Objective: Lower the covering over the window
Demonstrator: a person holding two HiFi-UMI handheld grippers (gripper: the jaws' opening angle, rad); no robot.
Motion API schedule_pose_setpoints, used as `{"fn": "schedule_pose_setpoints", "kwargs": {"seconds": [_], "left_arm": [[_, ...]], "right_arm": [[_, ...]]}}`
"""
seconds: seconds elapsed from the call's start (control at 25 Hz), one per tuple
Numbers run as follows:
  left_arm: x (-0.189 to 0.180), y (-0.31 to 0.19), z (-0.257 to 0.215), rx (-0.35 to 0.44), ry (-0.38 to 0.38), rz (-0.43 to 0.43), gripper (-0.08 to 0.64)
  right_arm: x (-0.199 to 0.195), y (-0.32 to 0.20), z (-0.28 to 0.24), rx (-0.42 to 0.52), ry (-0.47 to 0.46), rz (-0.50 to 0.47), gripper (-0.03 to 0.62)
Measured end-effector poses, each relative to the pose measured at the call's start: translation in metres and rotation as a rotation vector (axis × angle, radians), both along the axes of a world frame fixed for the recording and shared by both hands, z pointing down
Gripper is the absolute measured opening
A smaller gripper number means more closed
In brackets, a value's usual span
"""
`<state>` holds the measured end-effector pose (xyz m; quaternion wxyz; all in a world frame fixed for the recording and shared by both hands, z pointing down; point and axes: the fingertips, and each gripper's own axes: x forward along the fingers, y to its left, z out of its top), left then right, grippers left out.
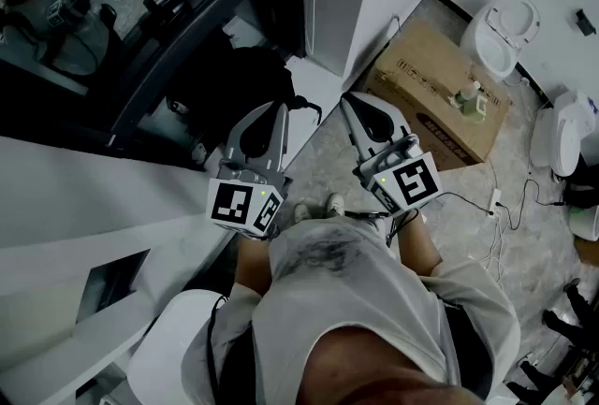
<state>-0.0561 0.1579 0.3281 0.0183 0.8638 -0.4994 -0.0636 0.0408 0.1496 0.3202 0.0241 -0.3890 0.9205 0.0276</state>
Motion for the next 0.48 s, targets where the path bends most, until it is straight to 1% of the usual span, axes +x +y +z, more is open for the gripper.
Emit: {"fn": "schedule_pose_setpoints", "kwargs": {"seconds": [0.32, 0.48], "left_arm": [[0.014, -0.001, 0.004, -0.004, -0.003, -0.005, 0.003], [0.022, -0.002, 0.003, -0.006, -0.007, -0.019, 0.003]], "right_arm": [[0.01, 0.0, 0.001, 0.012, -0.017, -0.026, 0.017], [0.018, -0.003, 0.002, -0.005, -0.012, -0.028, 0.017]]}}
